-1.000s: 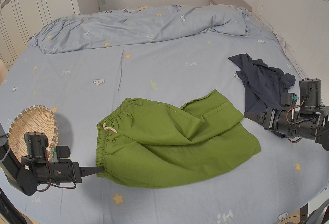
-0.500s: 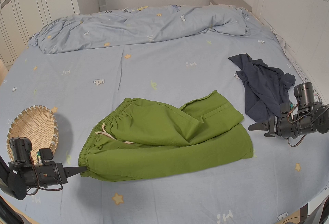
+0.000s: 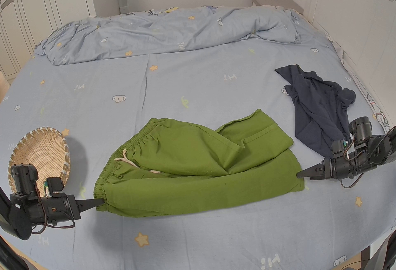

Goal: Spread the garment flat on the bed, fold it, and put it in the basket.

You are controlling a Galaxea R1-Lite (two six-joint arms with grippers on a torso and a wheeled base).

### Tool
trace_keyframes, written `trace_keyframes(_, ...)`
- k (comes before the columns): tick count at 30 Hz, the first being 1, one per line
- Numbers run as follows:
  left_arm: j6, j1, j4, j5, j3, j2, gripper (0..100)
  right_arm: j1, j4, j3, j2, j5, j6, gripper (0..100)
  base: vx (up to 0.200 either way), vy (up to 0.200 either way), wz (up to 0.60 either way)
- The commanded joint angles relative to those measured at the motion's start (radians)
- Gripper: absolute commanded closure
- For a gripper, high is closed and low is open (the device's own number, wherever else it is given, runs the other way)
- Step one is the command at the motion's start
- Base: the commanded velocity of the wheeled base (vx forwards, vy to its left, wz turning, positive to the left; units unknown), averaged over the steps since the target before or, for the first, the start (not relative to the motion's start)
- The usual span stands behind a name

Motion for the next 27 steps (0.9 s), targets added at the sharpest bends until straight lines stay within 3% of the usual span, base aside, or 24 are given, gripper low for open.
trace_keyframes(1,0.0,-0.002,-0.001,0.0,-0.002,0.003,100,-0.004,0.001,0.01,0.037,0.014,-0.004,0,0.0,0.0,0.0)
trace_keyframes(10,0.0,-0.005,0.001,0.0,-0.001,0.005,100,0.022,0.004,0.029,0.035,0.113,0.002,0,0.0,0.0,0.0)
trace_keyframes(27,0.001,-0.014,0.001,0.0,0.001,0.005,100,0.06,-0.002,0.038,0.052,0.122,0.004,0,0.0,0.0,0.0)
